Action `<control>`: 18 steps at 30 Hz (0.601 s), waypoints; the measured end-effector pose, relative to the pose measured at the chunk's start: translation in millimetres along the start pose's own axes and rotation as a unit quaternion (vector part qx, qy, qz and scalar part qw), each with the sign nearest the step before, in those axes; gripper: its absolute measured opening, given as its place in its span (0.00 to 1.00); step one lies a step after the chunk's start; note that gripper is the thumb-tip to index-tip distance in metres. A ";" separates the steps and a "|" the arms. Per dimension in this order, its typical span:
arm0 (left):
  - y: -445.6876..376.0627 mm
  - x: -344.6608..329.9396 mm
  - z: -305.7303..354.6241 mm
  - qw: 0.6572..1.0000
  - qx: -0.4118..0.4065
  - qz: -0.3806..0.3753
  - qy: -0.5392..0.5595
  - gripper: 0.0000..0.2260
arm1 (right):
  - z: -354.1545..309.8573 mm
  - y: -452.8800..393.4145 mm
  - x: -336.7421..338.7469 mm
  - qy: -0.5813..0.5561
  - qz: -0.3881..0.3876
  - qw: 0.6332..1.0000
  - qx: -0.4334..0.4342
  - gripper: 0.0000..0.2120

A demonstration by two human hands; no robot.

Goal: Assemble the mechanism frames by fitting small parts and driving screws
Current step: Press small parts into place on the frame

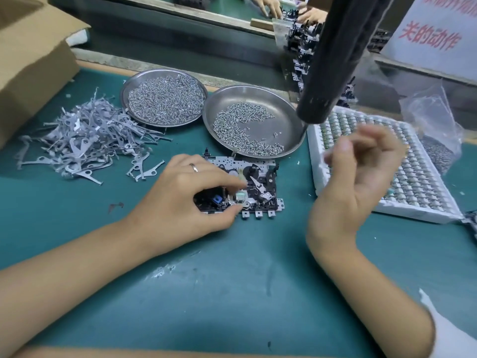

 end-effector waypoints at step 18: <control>-0.4 26.4 -14.6 0.985 0.035 0.166 0.026 0.08 | -15.5 74.6 -70.8 0.462 -0.476 0.738 0.120 0.11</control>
Point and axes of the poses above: each hand's wrist, its own y-axis away from the middle knuckle, its own x-axis out of the back of the hand, z = x × y, the point moved 6 cm from there along -y, towards the middle knuckle, and after that the axes turned 8 degrees about -z, right-handed, at the moved point
